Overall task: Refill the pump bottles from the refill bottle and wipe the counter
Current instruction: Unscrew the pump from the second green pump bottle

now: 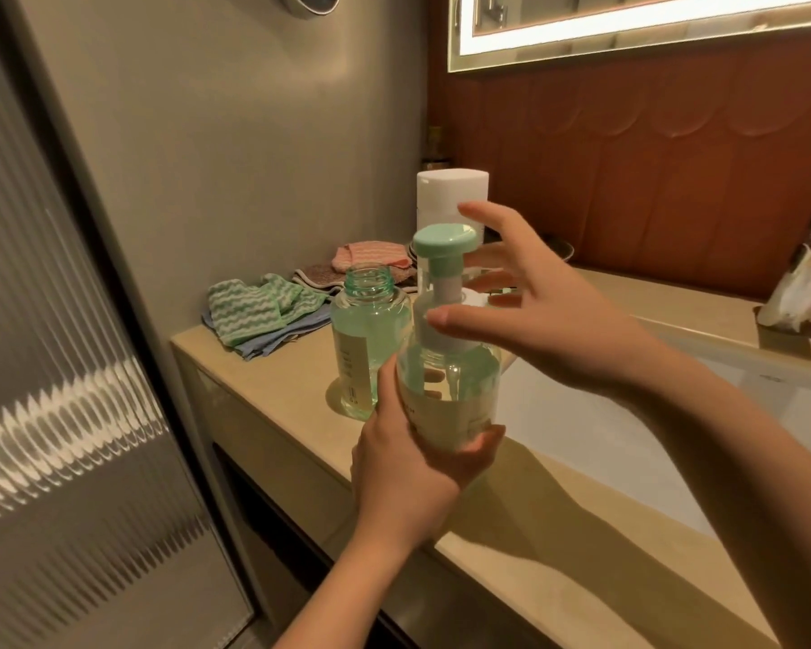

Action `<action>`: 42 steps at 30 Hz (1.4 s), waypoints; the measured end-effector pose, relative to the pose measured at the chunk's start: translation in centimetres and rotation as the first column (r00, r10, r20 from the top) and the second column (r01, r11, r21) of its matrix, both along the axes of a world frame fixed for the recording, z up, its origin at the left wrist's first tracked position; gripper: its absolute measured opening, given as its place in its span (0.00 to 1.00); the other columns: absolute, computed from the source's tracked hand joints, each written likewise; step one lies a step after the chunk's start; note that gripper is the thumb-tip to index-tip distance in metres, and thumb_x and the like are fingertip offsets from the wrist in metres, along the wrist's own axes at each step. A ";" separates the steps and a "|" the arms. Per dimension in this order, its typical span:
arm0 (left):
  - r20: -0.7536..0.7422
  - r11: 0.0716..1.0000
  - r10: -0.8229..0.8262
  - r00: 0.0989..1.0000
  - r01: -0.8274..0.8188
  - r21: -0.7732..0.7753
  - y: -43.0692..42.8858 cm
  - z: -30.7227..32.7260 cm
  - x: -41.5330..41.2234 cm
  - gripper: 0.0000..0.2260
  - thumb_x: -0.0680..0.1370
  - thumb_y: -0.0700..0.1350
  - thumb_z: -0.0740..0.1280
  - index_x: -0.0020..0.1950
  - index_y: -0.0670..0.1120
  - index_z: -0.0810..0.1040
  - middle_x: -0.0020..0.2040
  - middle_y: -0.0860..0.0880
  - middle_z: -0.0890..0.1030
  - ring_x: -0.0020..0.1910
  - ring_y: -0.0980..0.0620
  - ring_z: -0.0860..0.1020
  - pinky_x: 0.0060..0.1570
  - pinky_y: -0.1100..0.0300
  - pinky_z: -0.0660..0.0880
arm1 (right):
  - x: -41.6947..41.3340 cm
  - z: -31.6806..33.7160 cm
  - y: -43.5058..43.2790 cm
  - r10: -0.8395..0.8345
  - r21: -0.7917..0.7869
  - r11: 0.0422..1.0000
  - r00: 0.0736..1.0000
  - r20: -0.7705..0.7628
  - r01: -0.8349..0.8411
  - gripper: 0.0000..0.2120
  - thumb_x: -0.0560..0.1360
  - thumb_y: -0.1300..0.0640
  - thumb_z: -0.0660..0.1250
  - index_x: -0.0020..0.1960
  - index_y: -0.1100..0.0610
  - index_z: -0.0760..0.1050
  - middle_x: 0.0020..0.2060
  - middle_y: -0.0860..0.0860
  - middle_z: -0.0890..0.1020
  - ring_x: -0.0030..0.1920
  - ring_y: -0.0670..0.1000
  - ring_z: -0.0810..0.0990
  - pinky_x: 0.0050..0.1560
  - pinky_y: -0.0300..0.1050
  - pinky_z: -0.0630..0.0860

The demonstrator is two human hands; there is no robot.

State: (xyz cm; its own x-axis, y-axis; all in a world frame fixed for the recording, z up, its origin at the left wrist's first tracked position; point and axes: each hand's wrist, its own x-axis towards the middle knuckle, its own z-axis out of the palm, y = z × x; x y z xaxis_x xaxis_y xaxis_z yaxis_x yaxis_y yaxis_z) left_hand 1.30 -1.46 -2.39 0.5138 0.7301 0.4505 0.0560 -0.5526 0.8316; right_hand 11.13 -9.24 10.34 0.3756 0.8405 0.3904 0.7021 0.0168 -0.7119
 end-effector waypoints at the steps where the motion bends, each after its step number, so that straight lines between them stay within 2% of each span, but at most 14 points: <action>1: 0.003 1.000 -0.001 1.000 0.001 -0.004 0.0 0.1 0.0 0.40 0.56 0.67 0.71 0.65 0.66 0.59 0.52 0.66 0.76 0.53 0.58 0.78 0.52 0.52 0.78 | -0.4 0.0 0.1 -0.026 0.006 1.000 0.999 0.046 0.026 0.48 0.62 0.39 0.72 0.74 0.42 0.50 0.57 0.42 0.72 0.55 0.43 0.73 0.54 0.38 0.70; 4: -0.007 1.000 0.015 1.000 -0.015 -0.007 -0.1 0.2 0.1 0.38 0.56 0.67 0.70 0.61 0.72 0.56 0.52 0.63 0.77 0.52 0.56 0.79 0.50 0.52 0.78 | -1.2 -0.3 0.3 -0.103 0.039 0.995 0.969 0.226 0.097 0.54 0.59 0.35 0.72 0.75 0.42 0.45 0.45 0.37 0.71 0.48 0.41 0.74 0.45 0.34 0.71; 7: -0.012 0.999 0.048 0.999 -0.048 -0.002 -0.1 0.0 0.2 0.41 0.56 0.67 0.72 0.65 0.64 0.59 0.53 0.60 0.78 0.52 0.55 0.78 0.49 0.52 0.78 | -0.8 -0.5 0.2 -0.125 0.074 0.991 0.957 0.263 0.109 0.54 0.61 0.41 0.75 0.76 0.45 0.46 0.39 0.37 0.72 0.44 0.39 0.76 0.41 0.30 0.72; 10: -0.019 0.999 0.036 0.999 -0.037 -0.005 -0.1 0.0 0.2 0.41 0.56 0.69 0.71 0.65 0.60 0.62 0.54 0.60 0.77 0.53 0.56 0.77 0.51 0.52 0.77 | -0.1 -0.3 -0.1 -0.049 0.020 0.999 0.987 0.150 0.047 0.50 0.64 0.48 0.76 0.76 0.46 0.47 0.45 0.37 0.76 0.45 0.35 0.76 0.42 0.24 0.71; 14: -0.005 0.999 0.046 0.999 -0.046 -0.003 -0.1 0.0 0.2 0.37 0.56 0.69 0.69 0.62 0.59 0.63 0.52 0.59 0.78 0.51 0.54 0.78 0.48 0.50 0.77 | -0.4 -0.1 -0.3 0.002 0.016 1.000 0.996 0.089 -0.003 0.42 0.68 0.47 0.72 0.75 0.44 0.51 0.65 0.44 0.73 0.58 0.41 0.72 0.54 0.37 0.68; 17: 0.016 0.999 0.048 0.999 -0.047 -0.022 -0.1 0.1 0.2 0.35 0.57 0.67 0.71 0.60 0.61 0.63 0.52 0.58 0.79 0.50 0.52 0.80 0.47 0.49 0.78 | -1.0 -0.2 -0.1 -0.053 0.019 0.999 0.984 0.167 0.050 0.44 0.65 0.36 0.69 0.74 0.41 0.50 0.55 0.40 0.72 0.52 0.39 0.72 0.51 0.36 0.69; 21: -0.014 0.998 0.063 0.998 -0.063 -0.009 -0.1 0.1 0.2 0.38 0.55 0.68 0.70 0.61 0.63 0.60 0.50 0.59 0.79 0.50 0.51 0.79 0.47 0.49 0.78 | -0.9 -0.2 -0.1 -0.116 0.074 0.992 0.957 0.265 0.100 0.47 0.62 0.37 0.71 0.74 0.43 0.51 0.43 0.39 0.73 0.46 0.41 0.75 0.44 0.33 0.72; 24: -0.024 0.997 0.074 0.997 -0.073 0.022 -0.1 0.0 0.1 0.38 0.56 0.67 0.72 0.62 0.59 0.63 0.48 0.64 0.74 0.52 0.53 0.77 0.50 0.50 0.77 | -0.4 0.2 -0.4 -0.058 0.046 0.998 0.974 0.220 0.049 0.44 0.64 0.44 0.73 0.74 0.46 0.53 0.46 0.40 0.76 0.48 0.41 0.76 0.43 0.27 0.71; 29: 0.012 0.998 0.045 0.999 -0.046 0.051 0.0 0.0 0.2 0.38 0.58 0.67 0.70 0.65 0.57 0.66 0.53 0.61 0.78 0.53 0.55 0.78 0.51 0.52 0.77 | -0.5 0.1 -0.6 0.056 0.004 0.998 0.982 0.181 -0.058 0.39 0.70 0.51 0.70 0.74 0.42 0.52 0.63 0.41 0.72 0.56 0.41 0.74 0.48 0.23 0.68; 32: 0.017 0.996 0.062 0.998 -0.063 0.056 0.2 -0.1 0.3 0.37 0.58 0.68 0.69 0.64 0.54 0.69 0.52 0.58 0.79 0.51 0.54 0.79 0.49 0.52 0.77 | -1.1 -0.3 -0.1 0.035 0.031 0.999 0.961 0.275 -0.045 0.44 0.67 0.43 0.72 0.74 0.40 0.49 0.64 0.40 0.68 0.59 0.39 0.68 0.55 0.29 0.68; 34: 0.021 0.998 0.062 0.998 -0.062 0.013 0.1 -0.2 0.3 0.37 0.57 0.67 0.70 0.63 0.58 0.67 0.52 0.59 0.79 0.52 0.53 0.79 0.50 0.50 0.77 | -1.2 -0.5 0.1 -0.037 0.056 0.998 0.944 0.329 0.020 0.46 0.63 0.38 0.71 0.74 0.39 0.50 0.60 0.45 0.70 0.54 0.41 0.70 0.53 0.34 0.70; 36: 0.019 0.997 0.073 0.997 -0.073 0.004 0.0 -0.2 0.3 0.38 0.55 0.68 0.70 0.62 0.59 0.66 0.49 0.63 0.78 0.53 0.52 0.79 0.52 0.50 0.77 | -1.2 -0.8 0.2 -0.082 0.095 0.994 0.925 0.372 0.049 0.46 0.61 0.37 0.71 0.73 0.41 0.52 0.52 0.45 0.71 0.47 0.41 0.70 0.47 0.32 0.70; 39: -0.002 0.997 0.074 0.997 -0.074 0.032 0.0 -0.1 0.3 0.36 0.56 0.68 0.70 0.60 0.57 0.67 0.46 0.66 0.74 0.53 0.52 0.78 0.51 0.52 0.77 | -0.8 -0.8 0.1 -0.082 0.131 0.991 0.940 0.331 0.040 0.43 0.63 0.43 0.74 0.71 0.41 0.56 0.45 0.42 0.69 0.43 0.36 0.70 0.43 0.28 0.69; 42: 0.005 0.998 0.045 0.999 -0.045 0.042 0.1 -0.1 0.2 0.40 0.58 0.67 0.71 0.67 0.59 0.62 0.47 0.67 0.75 0.49 0.59 0.78 0.46 0.60 0.76 | -0.4 -0.6 0.0 0.023 0.105 0.993 0.967 0.253 -0.051 0.39 0.67 0.55 0.75 0.71 0.43 0.59 0.57 0.44 0.72 0.51 0.40 0.72 0.47 0.31 0.73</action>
State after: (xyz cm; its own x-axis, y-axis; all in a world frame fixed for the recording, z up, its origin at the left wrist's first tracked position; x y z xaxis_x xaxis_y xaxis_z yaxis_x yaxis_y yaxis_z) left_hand 1.48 -1.34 -2.53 0.4789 0.7326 0.4837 0.0779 -0.5843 0.8078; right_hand 10.73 -9.24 9.76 0.2233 0.7990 0.5584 0.8554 0.1140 -0.5052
